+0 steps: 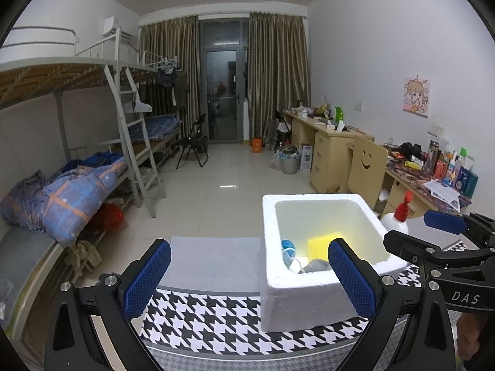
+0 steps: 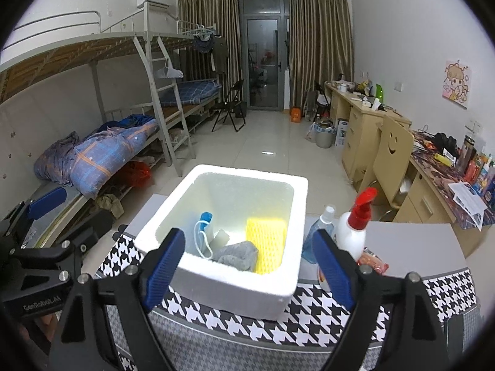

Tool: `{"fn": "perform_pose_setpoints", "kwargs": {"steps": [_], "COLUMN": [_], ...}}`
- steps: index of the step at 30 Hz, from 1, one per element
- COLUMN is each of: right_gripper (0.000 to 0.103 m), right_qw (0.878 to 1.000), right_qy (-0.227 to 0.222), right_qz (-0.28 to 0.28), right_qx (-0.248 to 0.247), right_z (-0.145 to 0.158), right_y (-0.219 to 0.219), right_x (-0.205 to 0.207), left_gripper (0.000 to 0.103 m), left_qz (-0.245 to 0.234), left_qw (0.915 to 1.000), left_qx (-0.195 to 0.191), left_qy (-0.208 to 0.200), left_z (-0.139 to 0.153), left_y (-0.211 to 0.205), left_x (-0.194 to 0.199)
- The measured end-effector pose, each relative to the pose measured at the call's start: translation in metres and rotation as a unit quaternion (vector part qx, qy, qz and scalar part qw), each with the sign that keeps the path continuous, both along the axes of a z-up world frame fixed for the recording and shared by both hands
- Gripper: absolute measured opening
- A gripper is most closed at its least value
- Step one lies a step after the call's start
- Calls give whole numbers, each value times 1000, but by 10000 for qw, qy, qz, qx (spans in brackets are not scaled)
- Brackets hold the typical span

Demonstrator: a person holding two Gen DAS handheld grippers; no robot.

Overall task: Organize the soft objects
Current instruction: 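Withdraw both grippers from the foam box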

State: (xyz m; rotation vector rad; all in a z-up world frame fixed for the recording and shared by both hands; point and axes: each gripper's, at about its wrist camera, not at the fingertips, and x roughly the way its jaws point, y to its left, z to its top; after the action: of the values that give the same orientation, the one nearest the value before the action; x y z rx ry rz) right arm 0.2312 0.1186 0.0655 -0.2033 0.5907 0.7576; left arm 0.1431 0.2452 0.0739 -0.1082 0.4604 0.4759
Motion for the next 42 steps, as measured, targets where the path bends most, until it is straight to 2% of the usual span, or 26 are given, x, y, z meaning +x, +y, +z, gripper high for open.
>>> {"fn": "perform_pose_setpoints", "kwargs": {"steps": [33, 42], "right_gripper": [88, 88], "right_qw": [9985, 9979], "right_qy": [-379, -448], "right_qz": [-31, -95], "right_qx": [393, 449], "right_z": [27, 28], "right_y": [-72, -90], "right_x": [-55, -64], "left_gripper": [102, 102], "left_qz": [-193, -211], "left_qw": [9991, 9990], "left_qx": [215, 302], "left_qy": [-296, -262], "left_z": [25, 26], "left_y": [-66, -85], "left_x": [-55, -64]}}
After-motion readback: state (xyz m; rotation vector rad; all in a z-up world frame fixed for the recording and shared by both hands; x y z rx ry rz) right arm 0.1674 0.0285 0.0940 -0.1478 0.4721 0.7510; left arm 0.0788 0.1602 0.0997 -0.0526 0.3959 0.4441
